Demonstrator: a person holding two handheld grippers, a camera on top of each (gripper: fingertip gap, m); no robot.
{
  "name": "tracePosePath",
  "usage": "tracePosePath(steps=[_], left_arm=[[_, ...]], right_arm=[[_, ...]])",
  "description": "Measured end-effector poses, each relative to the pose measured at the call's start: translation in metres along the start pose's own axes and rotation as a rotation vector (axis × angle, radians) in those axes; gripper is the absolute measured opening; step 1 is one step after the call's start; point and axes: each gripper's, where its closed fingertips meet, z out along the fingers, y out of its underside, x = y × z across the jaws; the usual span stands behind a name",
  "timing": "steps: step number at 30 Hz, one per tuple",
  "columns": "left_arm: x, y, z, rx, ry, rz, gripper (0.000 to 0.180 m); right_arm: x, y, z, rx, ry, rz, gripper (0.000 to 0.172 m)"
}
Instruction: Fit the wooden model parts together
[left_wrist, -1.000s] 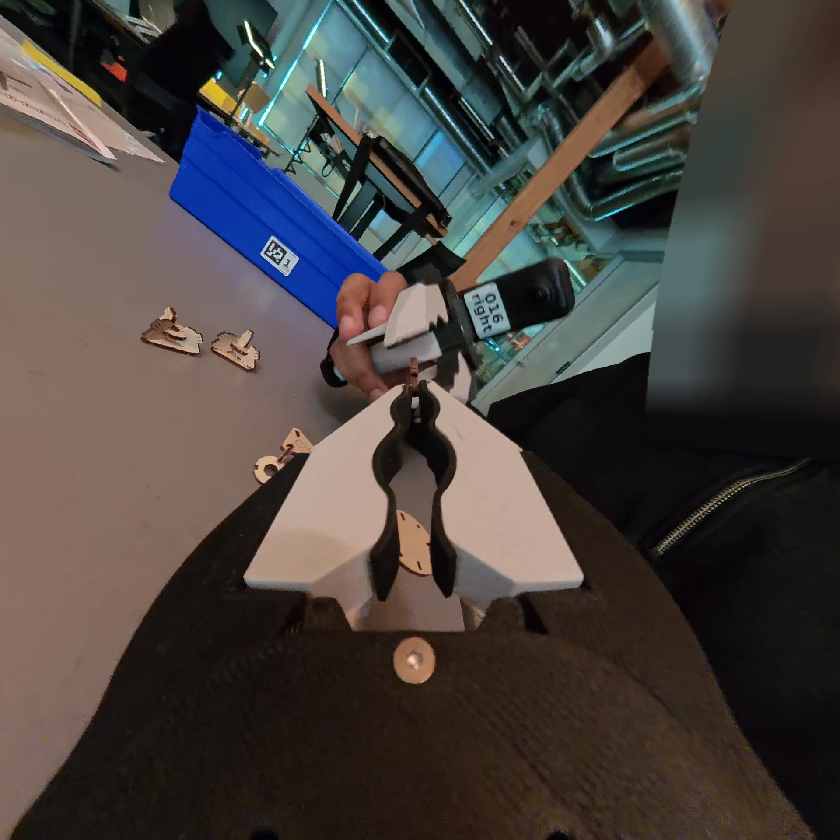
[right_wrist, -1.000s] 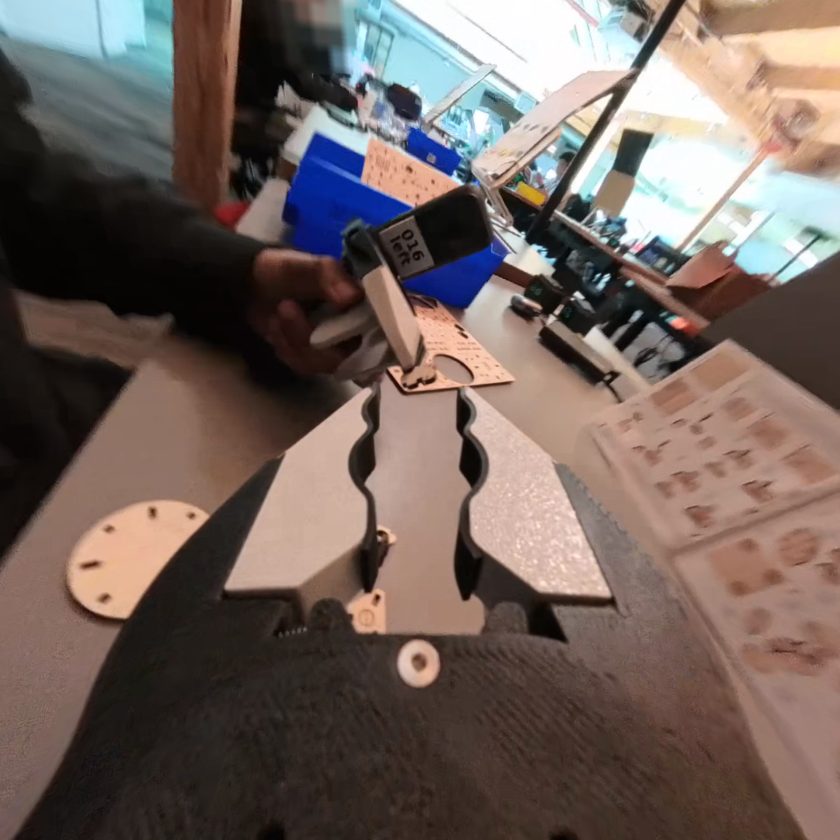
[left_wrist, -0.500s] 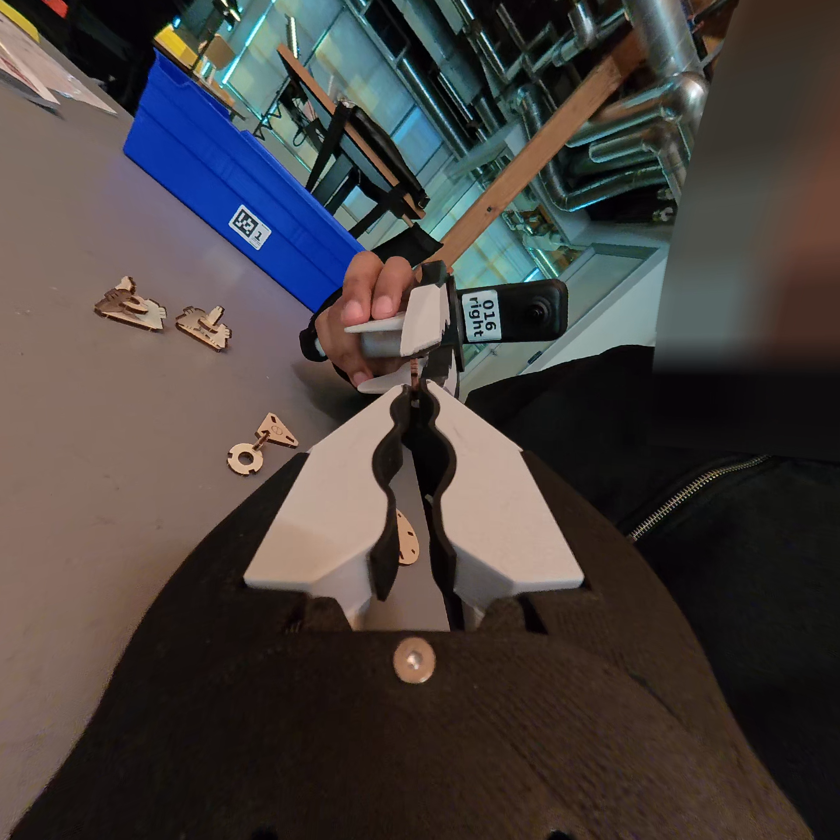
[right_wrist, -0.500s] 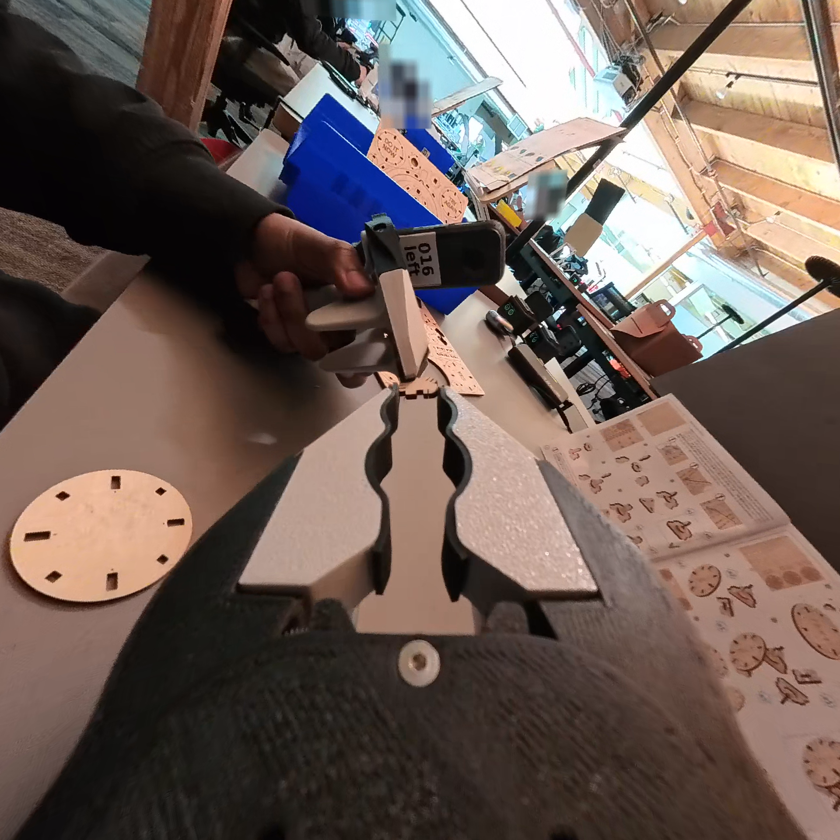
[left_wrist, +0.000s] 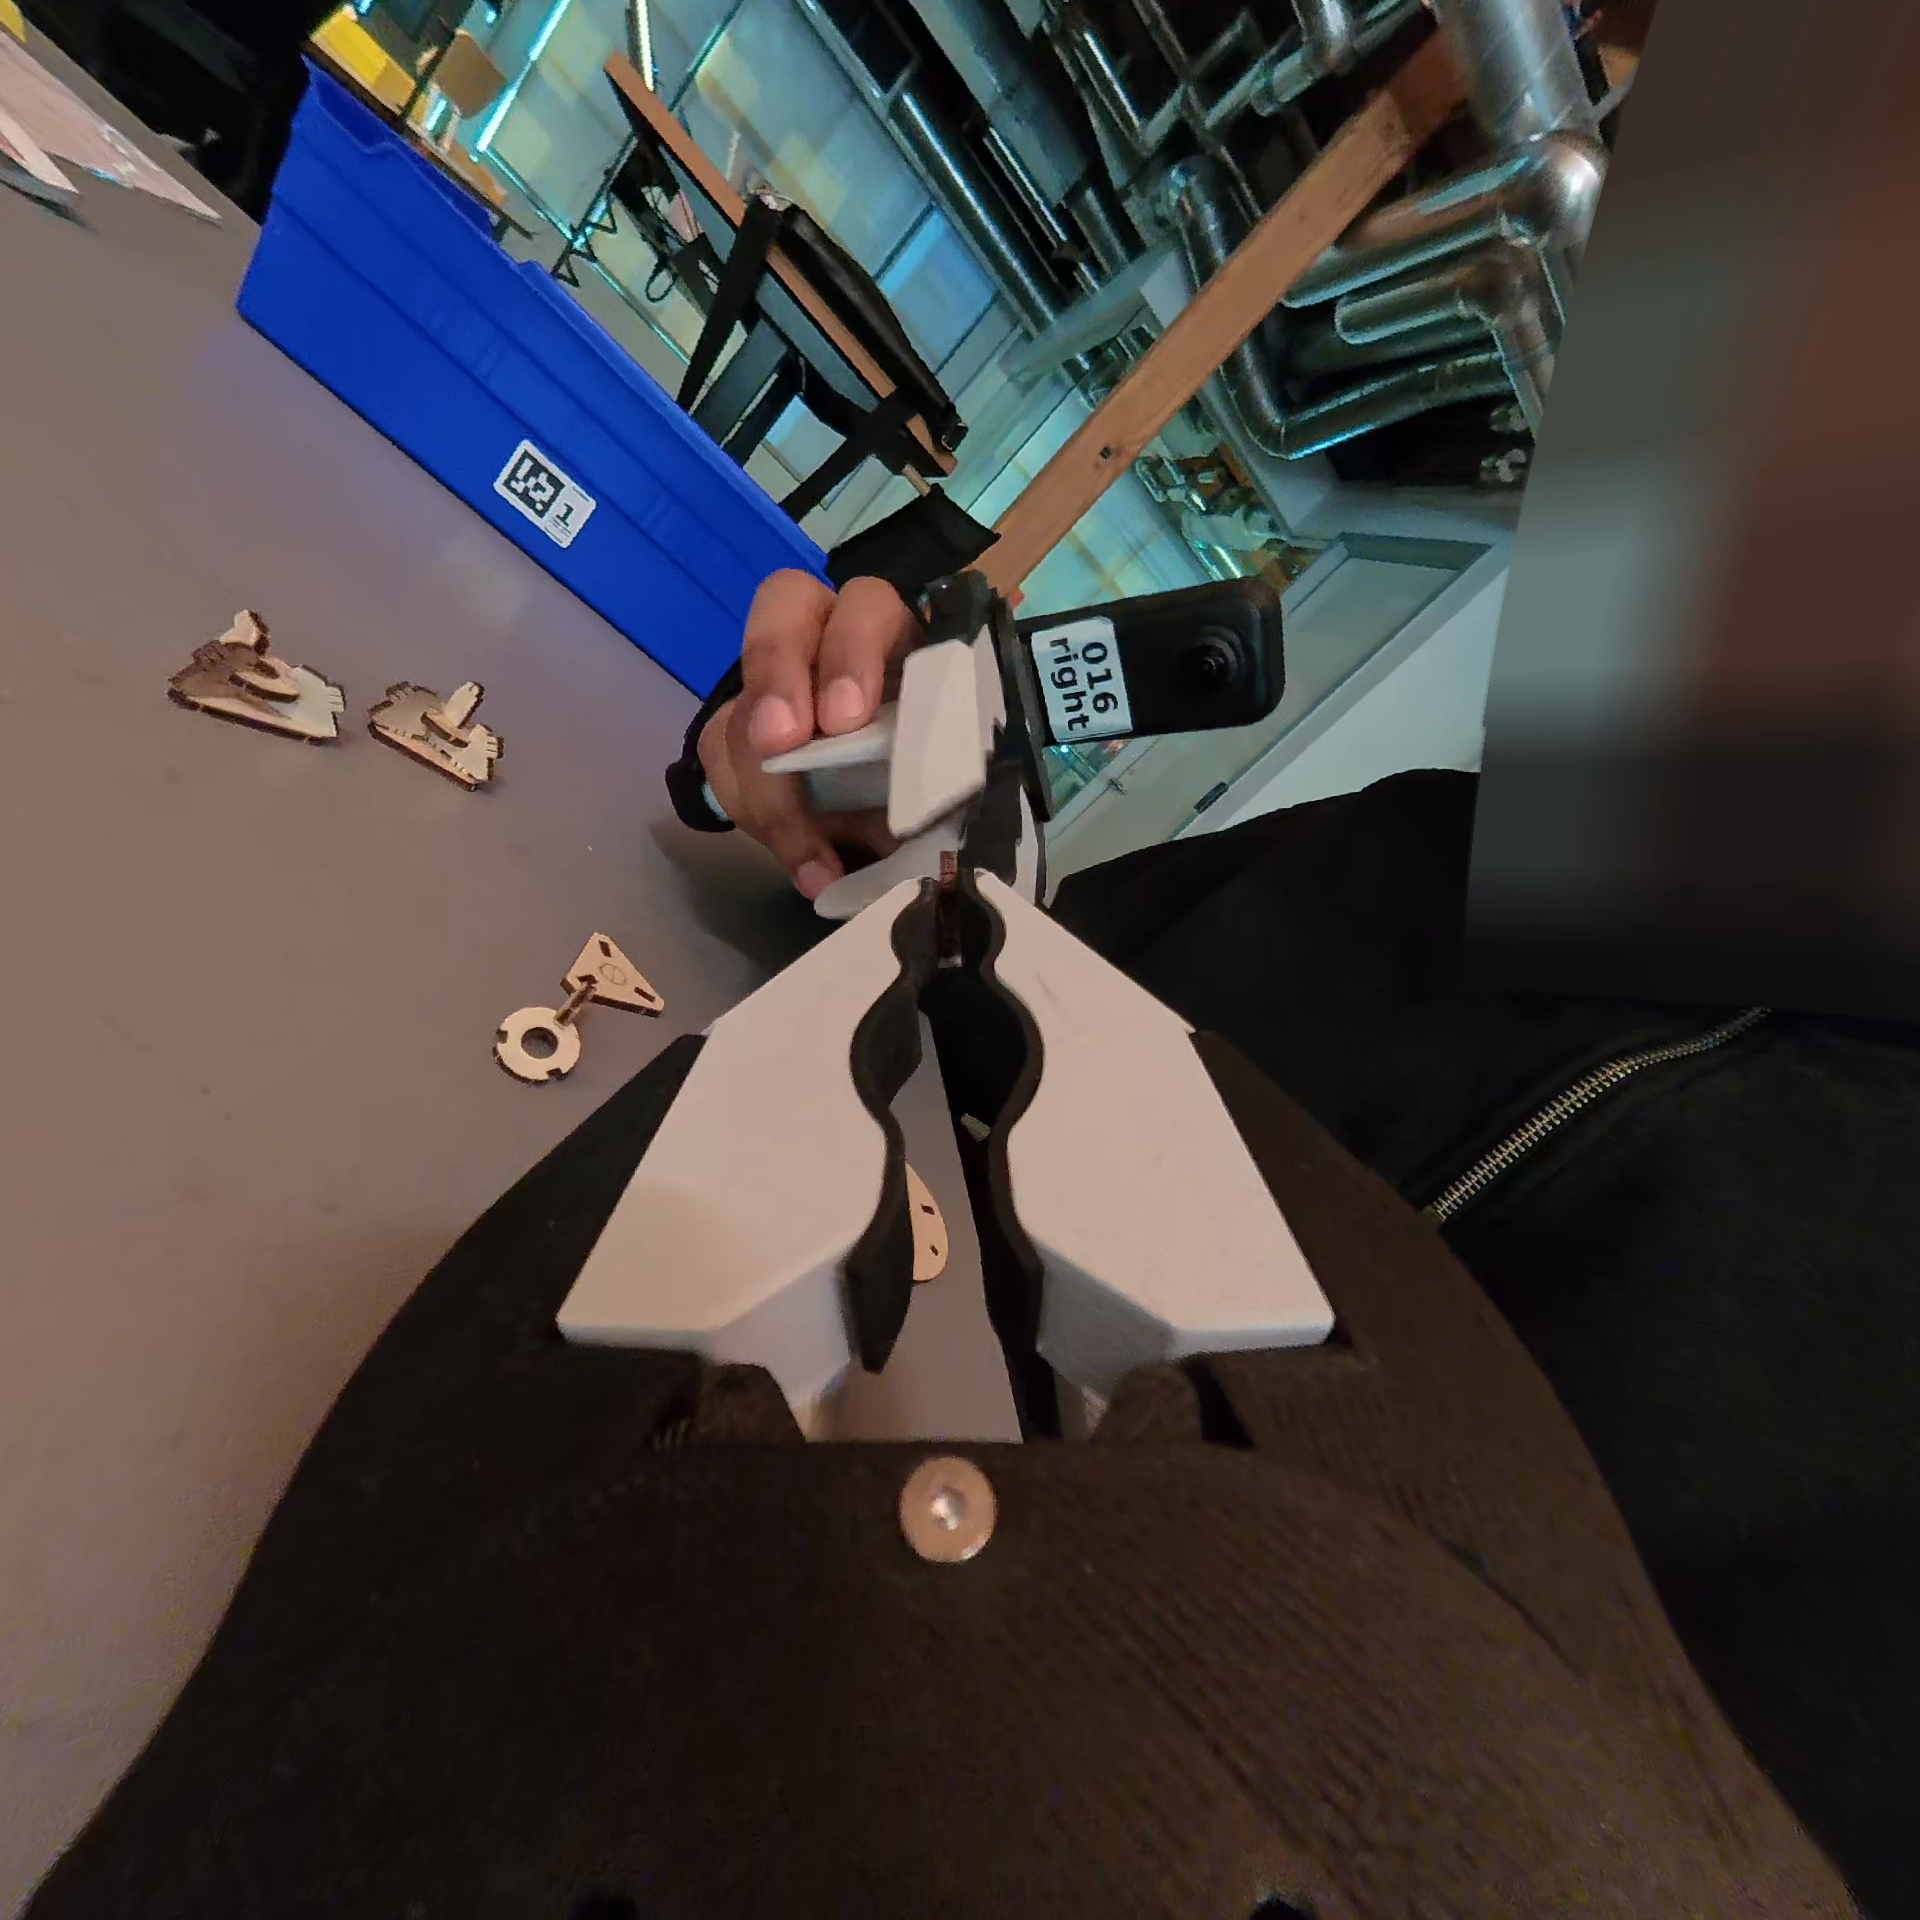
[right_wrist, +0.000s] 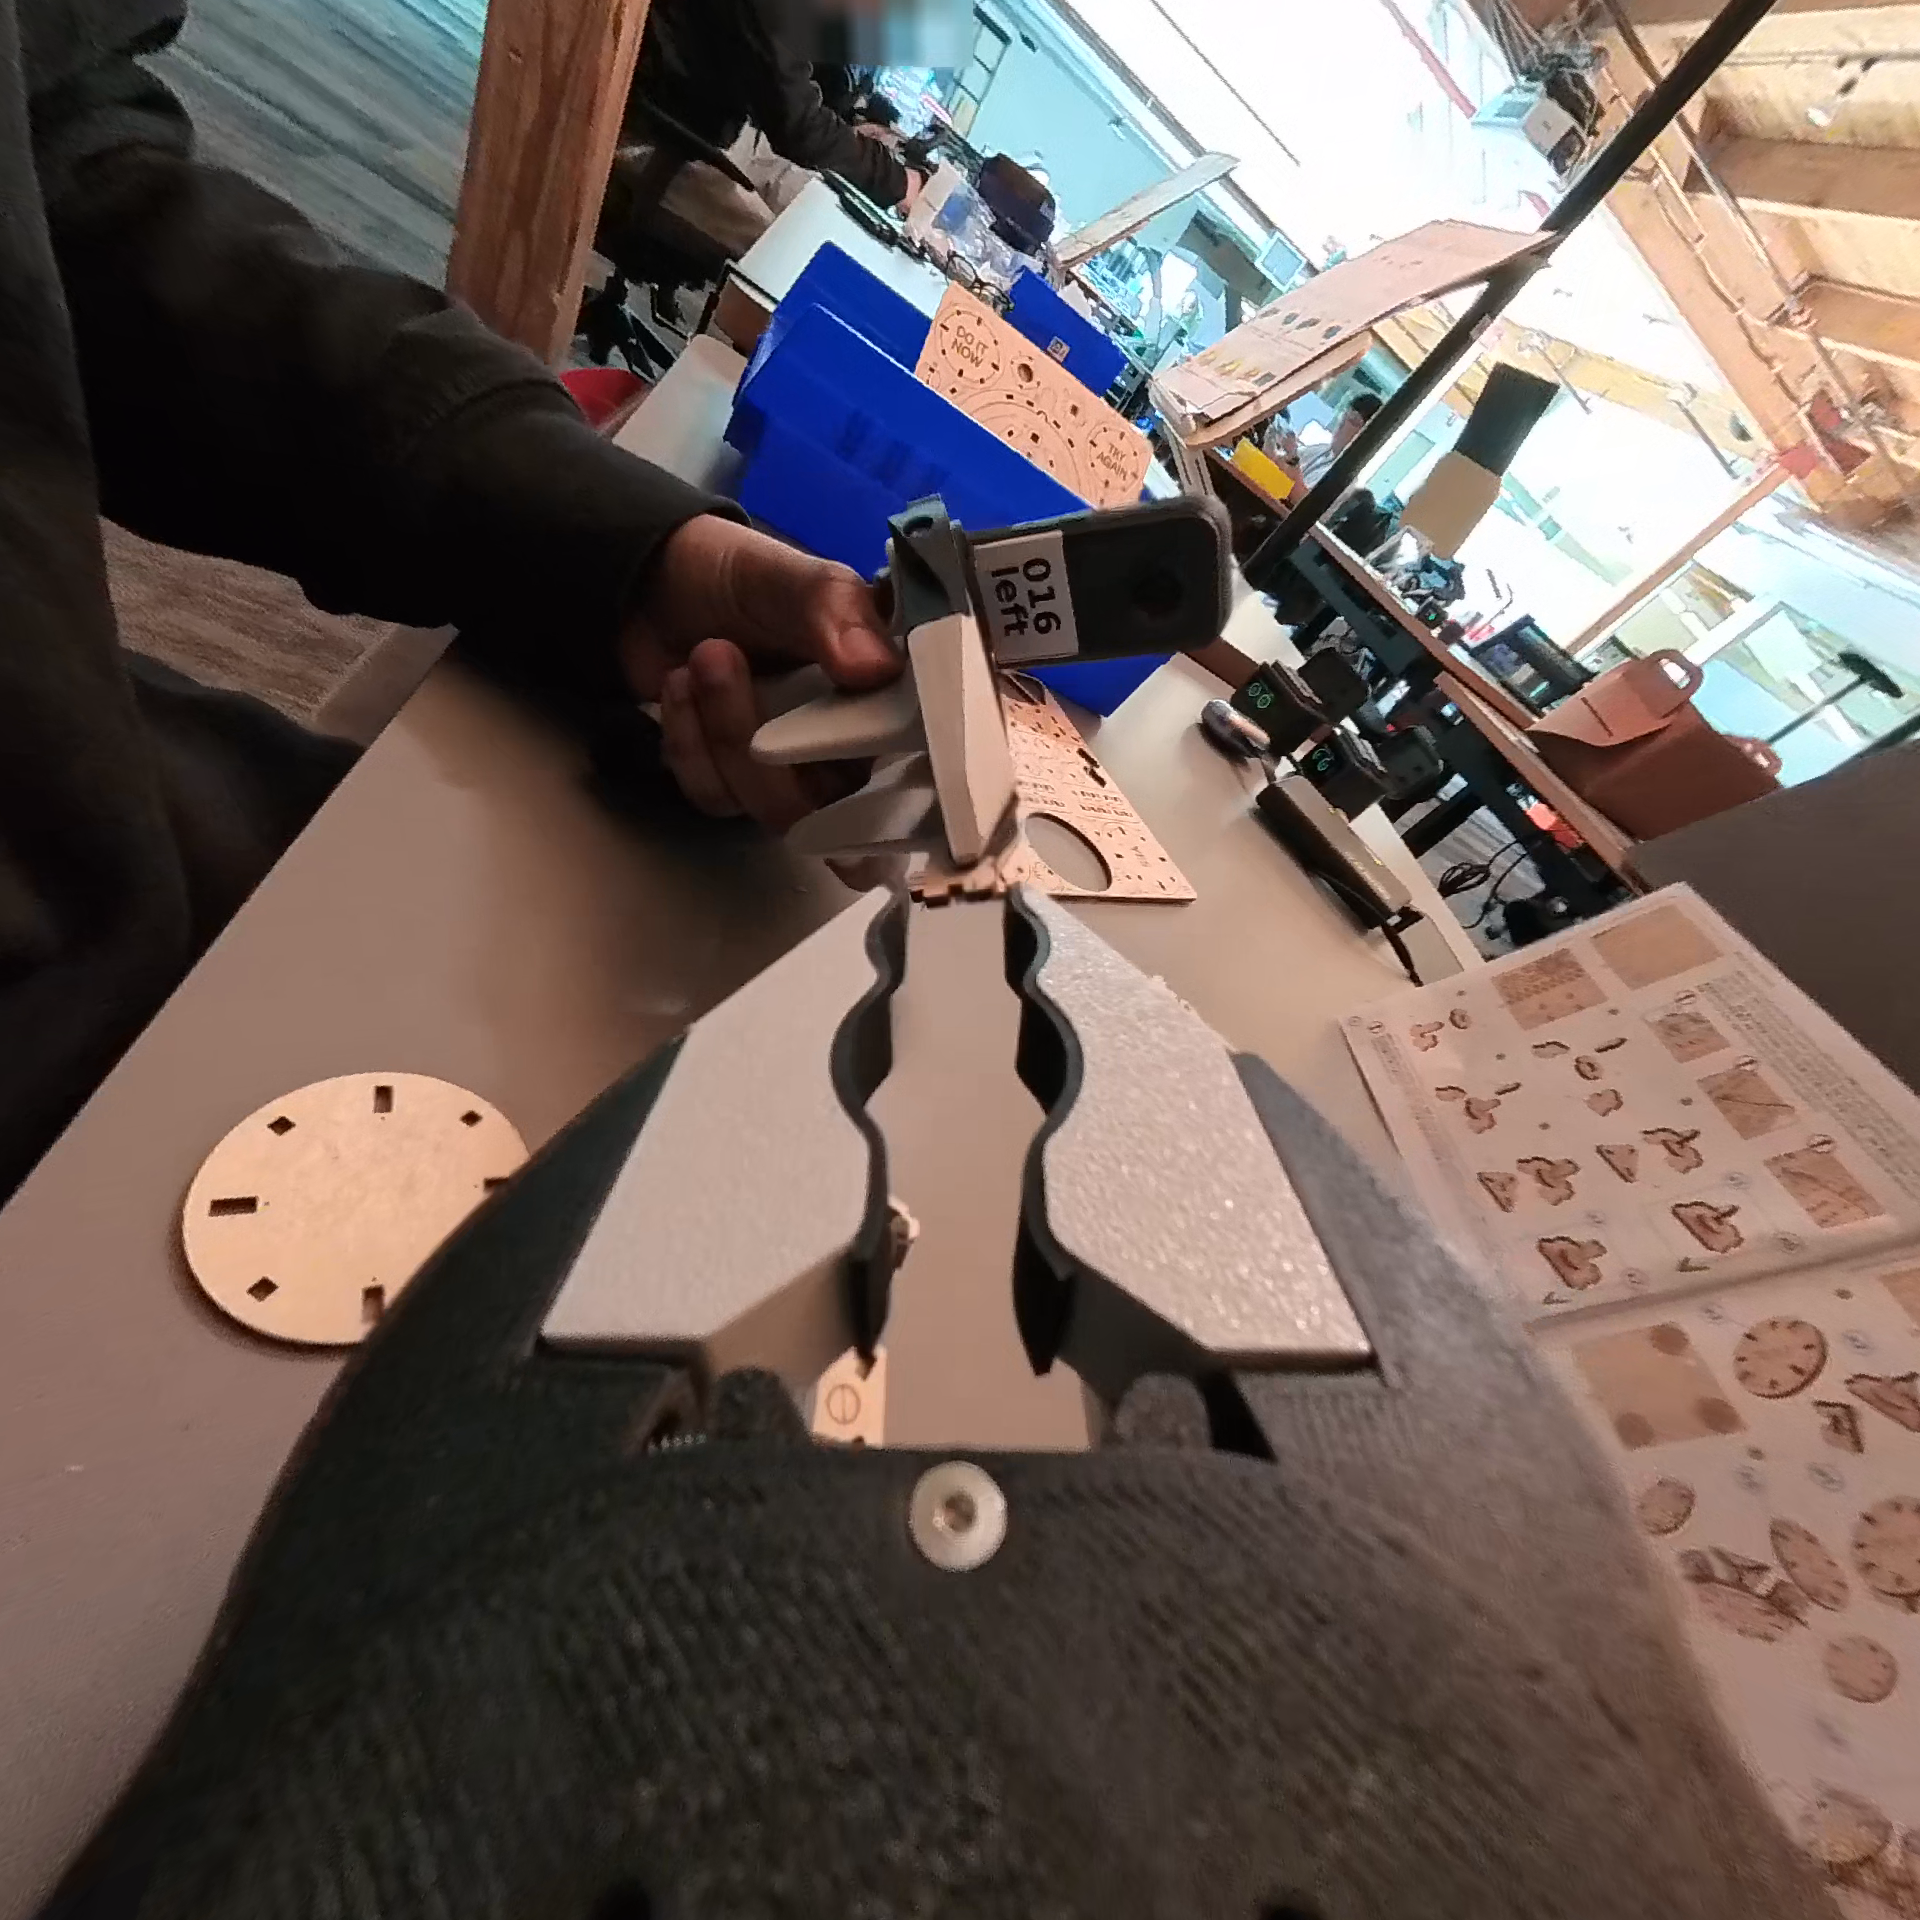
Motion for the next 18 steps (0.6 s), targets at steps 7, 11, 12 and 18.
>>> tracePosePath(steps=[7,11,12,18], left_arm=[[-0.006,-0.026,-0.018,0.15,-0.05,0.028,0.001],[-0.009,-0.03,-0.022,0.181,-0.05,0.009,0.002],[-0.009,-0.029,-0.022,0.178,-0.053,0.01,0.002],[-0.012,-0.027,-0.021,0.164,-0.07,0.013,0.001]], right_arm=[[0.001,0.073,-0.005,-0.397,-0.068,0.367,0.048],[-0.014,0.085,-0.001,-0.475,-0.131,0.557,0.033],[-0.013,0.084,0.0,-0.469,-0.121,0.572,0.034],[-0.018,0.1,0.001,-0.555,-0.111,0.602,0.036]])
